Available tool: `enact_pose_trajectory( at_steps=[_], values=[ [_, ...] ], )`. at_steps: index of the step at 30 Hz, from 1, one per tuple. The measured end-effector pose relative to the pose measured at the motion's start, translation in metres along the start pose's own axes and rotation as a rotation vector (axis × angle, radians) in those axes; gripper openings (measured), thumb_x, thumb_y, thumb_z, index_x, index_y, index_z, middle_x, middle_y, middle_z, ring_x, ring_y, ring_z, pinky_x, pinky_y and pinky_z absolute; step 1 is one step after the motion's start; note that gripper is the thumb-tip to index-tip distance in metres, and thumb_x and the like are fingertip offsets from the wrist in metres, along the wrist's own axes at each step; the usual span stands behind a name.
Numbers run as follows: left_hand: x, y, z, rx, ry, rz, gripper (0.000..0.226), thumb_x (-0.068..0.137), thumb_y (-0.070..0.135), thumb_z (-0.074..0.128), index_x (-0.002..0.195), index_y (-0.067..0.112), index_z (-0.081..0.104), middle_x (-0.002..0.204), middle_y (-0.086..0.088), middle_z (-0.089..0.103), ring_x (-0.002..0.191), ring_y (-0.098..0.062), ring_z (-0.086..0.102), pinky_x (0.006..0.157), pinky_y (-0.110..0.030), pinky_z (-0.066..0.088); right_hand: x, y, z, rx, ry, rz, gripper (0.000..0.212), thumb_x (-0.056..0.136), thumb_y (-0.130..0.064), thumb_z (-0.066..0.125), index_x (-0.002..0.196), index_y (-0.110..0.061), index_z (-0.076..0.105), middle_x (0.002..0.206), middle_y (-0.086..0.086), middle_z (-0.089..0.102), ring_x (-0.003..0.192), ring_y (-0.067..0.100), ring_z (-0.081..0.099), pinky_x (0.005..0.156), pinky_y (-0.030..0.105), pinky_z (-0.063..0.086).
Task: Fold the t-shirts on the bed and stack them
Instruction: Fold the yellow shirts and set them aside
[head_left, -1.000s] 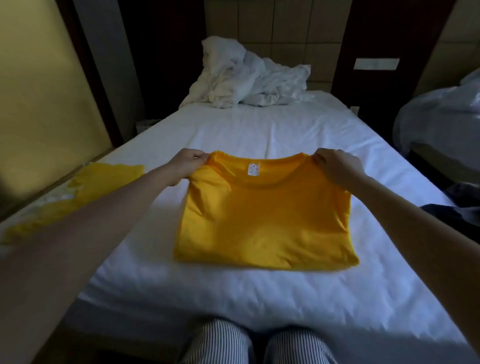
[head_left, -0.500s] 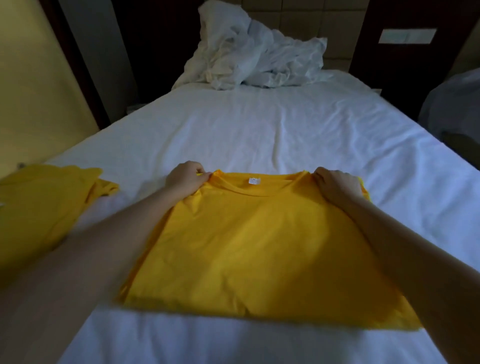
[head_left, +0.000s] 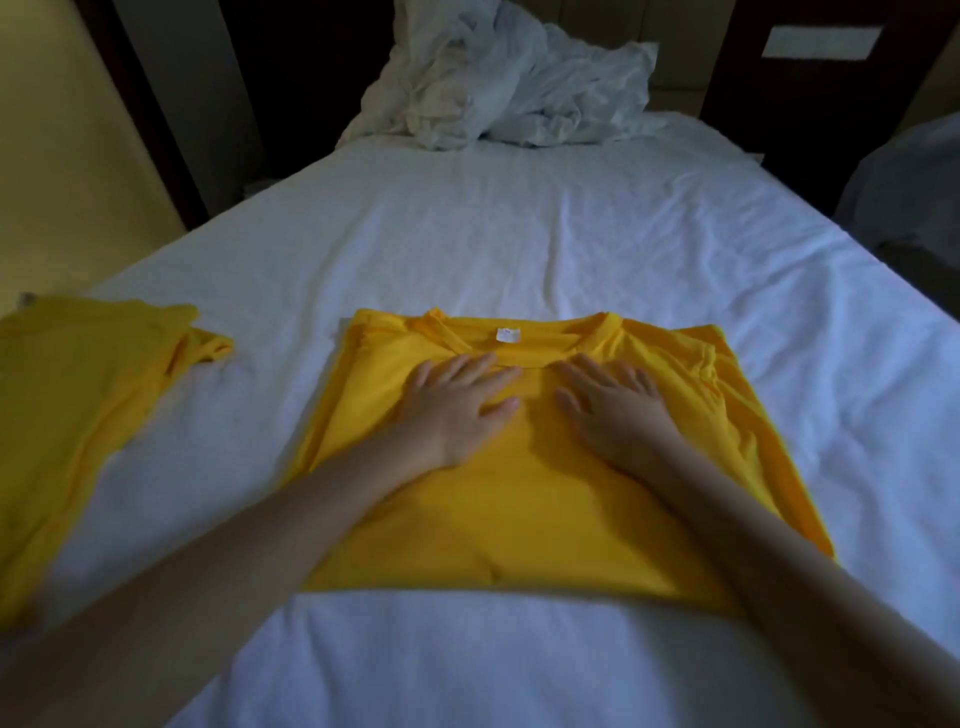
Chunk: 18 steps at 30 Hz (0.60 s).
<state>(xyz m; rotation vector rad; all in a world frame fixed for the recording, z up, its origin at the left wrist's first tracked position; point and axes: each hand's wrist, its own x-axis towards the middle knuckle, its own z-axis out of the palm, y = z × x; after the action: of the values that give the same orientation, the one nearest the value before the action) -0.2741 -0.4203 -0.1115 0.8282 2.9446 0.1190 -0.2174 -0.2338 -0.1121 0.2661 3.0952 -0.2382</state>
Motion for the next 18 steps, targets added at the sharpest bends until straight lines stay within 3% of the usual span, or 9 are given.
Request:
enact_pose_trajectory(
  at_steps=[2, 5, 10, 13, 15, 17, 18],
  values=[
    [0.004, -0.026, -0.001, -0.024, -0.035, -0.13, 0.054, 0.094, 0.062, 0.015, 0.146, 0.049, 0.007, 0.159, 0.011, -0.003, 0.147, -0.021, -0.001, 0.111, -0.059, -0.007, 0.007, 0.032, -0.006, -0.017, -0.026, 0.114, 0.054, 0.096, -0.056, 0.019, 0.147, -0.041, 0.013, 0.158, -0.011, 0.004, 0.146, 0.023, 0.002, 0.115, 0.047, -0.003],
    [0.009, -0.047, -0.001, -0.046, -0.027, -0.245, 0.056, 0.092, 0.066, 0.013, 0.146, 0.051, 0.006, 0.16, 0.01, -0.004, 0.147, -0.022, -0.004, 0.11, -0.064, -0.004, 0.01, 0.056, -0.007, -0.01, -0.014, 0.157, 0.053, 0.096, -0.056, 0.02, 0.147, -0.042, 0.015, 0.157, -0.014, 0.003, 0.145, 0.012, 0.001, 0.115, 0.048, -0.003],
    [0.009, -0.041, 0.0, -0.029, -0.013, -0.254, 0.057, 0.092, 0.066, 0.012, 0.146, 0.049, 0.005, 0.16, 0.008, -0.004, 0.147, -0.025, -0.004, 0.109, -0.066, -0.003, 0.01, 0.053, -0.006, 0.025, 0.038, 0.132, 0.051, 0.097, -0.054, 0.022, 0.147, -0.04, 0.02, 0.157, -0.011, 0.008, 0.145, 0.013, 0.004, 0.114, 0.049, -0.003],
    [0.007, -0.038, -0.004, -0.026, -0.048, -0.256, 0.058, 0.094, 0.064, 0.01, 0.148, 0.045, 0.002, 0.16, 0.005, -0.006, 0.146, -0.027, -0.005, 0.108, -0.067, -0.005, -0.007, 0.037, -0.011, -0.003, 0.191, 0.117, 0.045, 0.1, -0.042, 0.029, 0.142, -0.029, 0.037, 0.154, -0.004, 0.025, 0.145, 0.02, 0.013, 0.114, 0.047, -0.002],
    [0.007, -0.036, -0.006, -0.017, -0.075, -0.248, 0.059, 0.095, 0.062, 0.01, 0.149, 0.042, 0.0, 0.16, 0.001, -0.006, 0.146, -0.029, -0.007, 0.108, -0.066, -0.008, -0.032, 0.011, -0.015, 0.169, 0.403, 0.067, 0.037, 0.097, -0.032, 0.04, 0.128, -0.019, 0.056, 0.14, 0.005, 0.049, 0.134, 0.027, 0.037, 0.111, 0.044, 0.016],
    [0.009, -0.031, -0.011, -0.02, -0.068, -0.23, 0.059, 0.097, 0.057, 0.013, 0.151, 0.034, 0.004, 0.16, -0.004, -0.003, 0.146, -0.031, -0.007, 0.109, -0.064, -0.01, -0.069, -0.025, -0.021, 0.428, 0.529, 0.017, 0.025, 0.093, -0.021, 0.049, 0.108, -0.014, 0.067, 0.115, 0.008, 0.065, 0.108, 0.028, 0.058, 0.091, 0.035, 0.04],
    [0.01, -0.027, -0.013, -0.03, -0.043, -0.219, 0.059, 0.099, 0.054, 0.016, 0.151, 0.029, 0.008, 0.16, -0.006, 0.0, 0.146, -0.031, -0.006, 0.111, -0.062, -0.008, -0.088, -0.043, -0.023, 0.529, 0.536, 0.01, 0.018, 0.09, -0.017, 0.054, 0.101, -0.015, 0.068, 0.106, 0.005, 0.068, 0.097, 0.025, 0.061, 0.08, 0.031, 0.042]
  ],
)
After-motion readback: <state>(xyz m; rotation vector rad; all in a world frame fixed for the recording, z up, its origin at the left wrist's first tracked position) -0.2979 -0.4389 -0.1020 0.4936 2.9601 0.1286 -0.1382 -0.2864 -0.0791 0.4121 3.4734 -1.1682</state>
